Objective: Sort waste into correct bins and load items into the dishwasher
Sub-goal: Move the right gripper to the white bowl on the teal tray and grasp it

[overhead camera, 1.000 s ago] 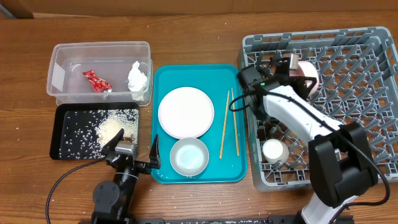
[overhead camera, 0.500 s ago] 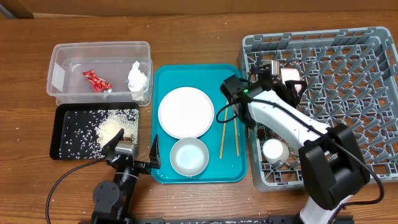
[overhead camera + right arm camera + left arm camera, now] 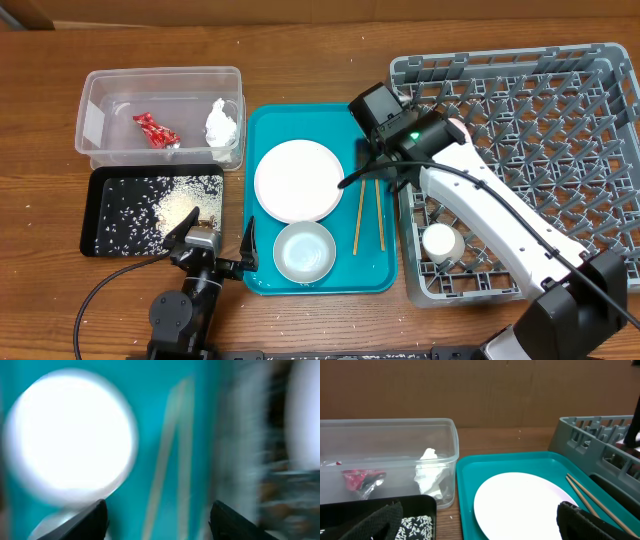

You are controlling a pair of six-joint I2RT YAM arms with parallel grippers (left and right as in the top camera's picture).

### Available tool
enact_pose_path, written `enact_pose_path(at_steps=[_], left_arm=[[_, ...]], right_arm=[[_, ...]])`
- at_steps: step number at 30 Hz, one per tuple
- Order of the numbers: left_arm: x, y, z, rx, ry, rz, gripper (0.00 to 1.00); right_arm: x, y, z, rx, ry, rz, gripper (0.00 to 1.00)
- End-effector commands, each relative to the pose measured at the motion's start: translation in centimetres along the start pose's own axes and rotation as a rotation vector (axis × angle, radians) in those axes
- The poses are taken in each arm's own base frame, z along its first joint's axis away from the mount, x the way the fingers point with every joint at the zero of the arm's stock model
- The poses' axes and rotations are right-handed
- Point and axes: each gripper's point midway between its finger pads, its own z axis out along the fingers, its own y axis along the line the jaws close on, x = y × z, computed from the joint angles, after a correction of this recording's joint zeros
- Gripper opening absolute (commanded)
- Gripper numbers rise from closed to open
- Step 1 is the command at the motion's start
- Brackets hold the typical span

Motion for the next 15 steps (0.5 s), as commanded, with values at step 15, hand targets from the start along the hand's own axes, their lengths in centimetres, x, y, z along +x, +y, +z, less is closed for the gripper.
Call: enact_pose_path(at_steps=[15], left_arm=[[0.0, 0.3, 0.0, -0.011, -0.008, 0.008, 1.0]], right_arm=[[14.2, 2.9, 7.7, -0.034, 0.389, -0.561, 0.62]])
